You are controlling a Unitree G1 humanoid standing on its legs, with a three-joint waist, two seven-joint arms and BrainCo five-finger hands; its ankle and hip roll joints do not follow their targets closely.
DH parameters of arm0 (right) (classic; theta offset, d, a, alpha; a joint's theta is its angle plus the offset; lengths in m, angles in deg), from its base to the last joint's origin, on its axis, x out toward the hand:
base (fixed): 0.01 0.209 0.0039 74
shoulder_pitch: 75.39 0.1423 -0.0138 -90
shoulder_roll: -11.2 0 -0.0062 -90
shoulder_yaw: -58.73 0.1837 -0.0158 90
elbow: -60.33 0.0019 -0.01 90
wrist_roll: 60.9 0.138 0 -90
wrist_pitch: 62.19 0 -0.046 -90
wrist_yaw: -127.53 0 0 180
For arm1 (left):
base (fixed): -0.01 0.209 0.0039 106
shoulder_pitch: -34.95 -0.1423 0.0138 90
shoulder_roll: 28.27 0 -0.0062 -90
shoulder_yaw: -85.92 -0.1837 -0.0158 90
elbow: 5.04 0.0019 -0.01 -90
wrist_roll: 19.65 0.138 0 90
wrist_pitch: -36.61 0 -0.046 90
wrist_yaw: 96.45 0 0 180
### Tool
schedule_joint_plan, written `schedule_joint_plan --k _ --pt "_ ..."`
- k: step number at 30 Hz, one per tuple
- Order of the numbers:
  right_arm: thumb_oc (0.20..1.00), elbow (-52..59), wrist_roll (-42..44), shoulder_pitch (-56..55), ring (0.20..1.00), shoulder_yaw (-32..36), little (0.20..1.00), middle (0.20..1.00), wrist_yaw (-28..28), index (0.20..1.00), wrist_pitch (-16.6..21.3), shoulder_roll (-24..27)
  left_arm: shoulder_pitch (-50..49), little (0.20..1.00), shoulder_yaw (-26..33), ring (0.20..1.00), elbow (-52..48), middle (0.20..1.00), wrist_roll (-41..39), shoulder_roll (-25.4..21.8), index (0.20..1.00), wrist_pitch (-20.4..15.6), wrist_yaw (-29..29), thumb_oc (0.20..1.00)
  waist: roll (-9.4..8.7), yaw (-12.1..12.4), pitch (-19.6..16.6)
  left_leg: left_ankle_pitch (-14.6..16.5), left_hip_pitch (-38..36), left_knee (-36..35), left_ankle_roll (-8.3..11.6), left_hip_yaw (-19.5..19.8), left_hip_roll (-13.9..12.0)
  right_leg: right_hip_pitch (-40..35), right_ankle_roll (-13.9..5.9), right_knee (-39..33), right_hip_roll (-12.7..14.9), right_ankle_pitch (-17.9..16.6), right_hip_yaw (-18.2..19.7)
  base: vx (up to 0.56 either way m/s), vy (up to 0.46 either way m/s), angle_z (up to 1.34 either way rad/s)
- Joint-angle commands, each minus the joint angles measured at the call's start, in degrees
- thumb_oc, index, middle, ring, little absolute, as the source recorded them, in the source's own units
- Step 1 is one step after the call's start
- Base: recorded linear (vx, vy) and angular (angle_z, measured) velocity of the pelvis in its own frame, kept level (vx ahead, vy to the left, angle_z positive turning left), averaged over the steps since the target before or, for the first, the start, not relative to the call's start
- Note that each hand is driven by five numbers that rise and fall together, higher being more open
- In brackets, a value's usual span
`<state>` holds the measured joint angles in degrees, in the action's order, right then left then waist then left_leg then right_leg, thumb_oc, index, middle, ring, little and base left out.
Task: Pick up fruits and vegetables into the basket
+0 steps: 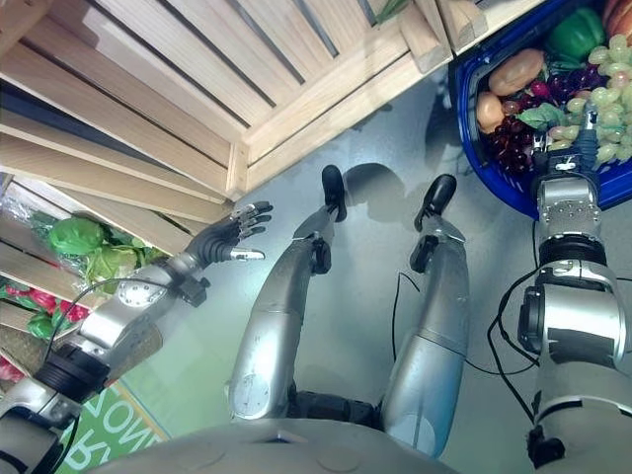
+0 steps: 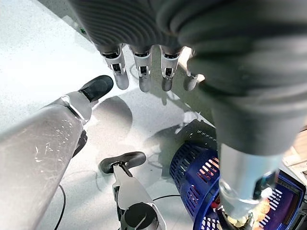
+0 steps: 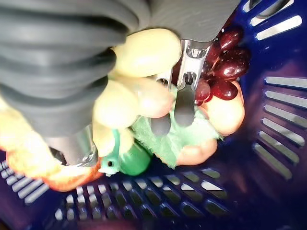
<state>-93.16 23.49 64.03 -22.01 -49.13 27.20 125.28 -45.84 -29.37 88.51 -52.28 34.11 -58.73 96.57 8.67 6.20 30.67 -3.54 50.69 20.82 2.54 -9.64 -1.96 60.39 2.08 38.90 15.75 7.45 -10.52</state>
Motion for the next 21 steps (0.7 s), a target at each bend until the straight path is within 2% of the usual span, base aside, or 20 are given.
schedule_joint_plan --k 1,4,7,9,11,15,17,18,19,21 --pt "1.0 0.64 -1.34 -2.13 1.0 -0.95 1.0 1.0 1.13 1.0 4.86 9.07 -2.85 1.0 -3.03 1.0 -1.93 1.0 -1.14 4.38 1.0 -2.22 -0.11 1.0 11.93 -2.04 -0.87 2.84 0.75 1.74 0.49 0.7 -1.18 -1.21 -5.09 -1.37 -2.84 0.05 1.7 -0.07 0.008 0.02" --pt "1.0 1.04 -10.09 -2.63 1.0 -0.69 1.0 1.0 5.95 1.0 10.81 8.49 -3.63 1.0 -2.45 1.0 -1.42 1.0 -1.59 5.15 1.0 -3.03 0.75 1.0 11.79 -1.95 -0.87 1.76 -0.13 0.4 0.31 0.2 -1.27 -2.43 -4.6 -3.12 -3.12 -1.13 0.41 -0.04 0.052 -0.01" --pt "1.0 2.23 -17.52 -3.51 1.0 -0.86 1.0 1.0 13.55 1.0 12.48 7.72 -4.78 1.0 -2.24 1.0 -0.88 1.0 -0.86 6.37 1.0 -3.61 1.35 1.0 11.44 -2.08 -0.87 1.55 -2.12 -0.62 0.48 -0.1 -1.25 -4.71 -4.58 -4.51 -3.46 -1.45 -0.14 -0.01 0.072 -0.05" --pt "1.0 3.13 -22.36 -4.53 1.0 -1.08 1.0 1.0 17.99 1.0 12.19 6.97 -5.51 1.0 -1.97 1.0 -0.38 1.0 -0.23 6.94 1.0 -4.16 1.85 1.0 11.01 -2.18 -0.87 1.51 -3.49 -1.24 0.52 -0.22 -1.23 -6.35 -4.53 -5.24 -3.71 -1.58 -0.63 -0.01 0.078 -0.06" --pt "1.0 4.43 -30.09 -7.96 1.0 -1.18 1.0 1.0 22.14 1.0 12.16 5.18 -7.11 1.0 -1.68 1.0 0.32 1.0 0.63 7.63 1.0 -5.41 2.76 1.0 9.9 -2.47 -0.87 1.62 -6.96 -2.34 0.43 -0.4 -1.2 -10.23 -4.4 -6.36 -4.19 -1.52 -1.3 -0.02 0.115 -0.02" --pt "1.0 8.99 -34.53 -14.64 1.0 -3.41 1.0 1.0 21.31 1.0 11.51 0.79 -9.45 1.0 -1.2 1.0 2.5 1.0 1.1 8.75 1.0 -6.8 3.48 1.0 7.05 -3.28 -0.87 1.82 -12.76 -3.99 0.1 -0.32 -1.47 -16.36 -4.4 -8.47 -4.91 -1.82 -2.23 0.0 0.086 -0.05" --pt "1.0 10.42 -34.33 -17.53 1.0 -4.08 1.0 1.0 19.75 1.0 11.17 -0.67 -10.53 1.0 -1.37 1.0 3.37 1.0 1.49 8.96 1.0 -7.31 3.17 1.0 5.88 -3.69 -0.87 3.21 -15.66 -4.13 0.51 0.28 -1.45 -19.33 -5.03 -8.75 -5.13 -0.63 -1.79 0.02 0.063 -0.07" --pt "1.0 11.55 -35.08 -19.15 1.0 -4.54 1.0 1.0 18.62 1.0 11.32 -1.97 -10.67 1.0 -0.92 1.0 3.89 1.0 2.05 9.21 1.0 -7.55 2.98 1.0 5.14 -3.83 -0.87 1.88 -15.82 -4.87 0.03 -0.15 -1.75 -19.77 -4.54 -10.01 -5.34 -2.3 -2.56 -0.06 0.051 -0.06" --pt "1.0 14.61 -36.26 -23.08 1.0 -6.72 1.0 1.0 17.61 1.0 12.13 -4.74 -11.33 1.0 -0.48 1.0 5.08 1.0 3.13 9.73 1.0 -7.36 2.09 1.0 3.15 -4.35 -0.87 1.9 -18.93 -5.93 -0.09 0.04 -1.94 -23.33 -4.9 -11.98 -6.0 -2.96 -2.58 -0.06 0.034 -0.03" --pt "1.0 17.75 -38.16 -27.19 1.0 -8.94 1.0 1.0 16.05 1.0 13.76 -7.53 -12.16 1.0 -0.08 1.0 7.18 1.0 4.11 10.2 1.0 -7.95 0.7 1.0 0.81 -4.92 -0.87 1.95 -22.36 -7.25 -0.17 0.03 -2.47 -27.1 -5.4 -14.04 -6.35 -3.77 -2.62 0.02 0.032 -0.06"
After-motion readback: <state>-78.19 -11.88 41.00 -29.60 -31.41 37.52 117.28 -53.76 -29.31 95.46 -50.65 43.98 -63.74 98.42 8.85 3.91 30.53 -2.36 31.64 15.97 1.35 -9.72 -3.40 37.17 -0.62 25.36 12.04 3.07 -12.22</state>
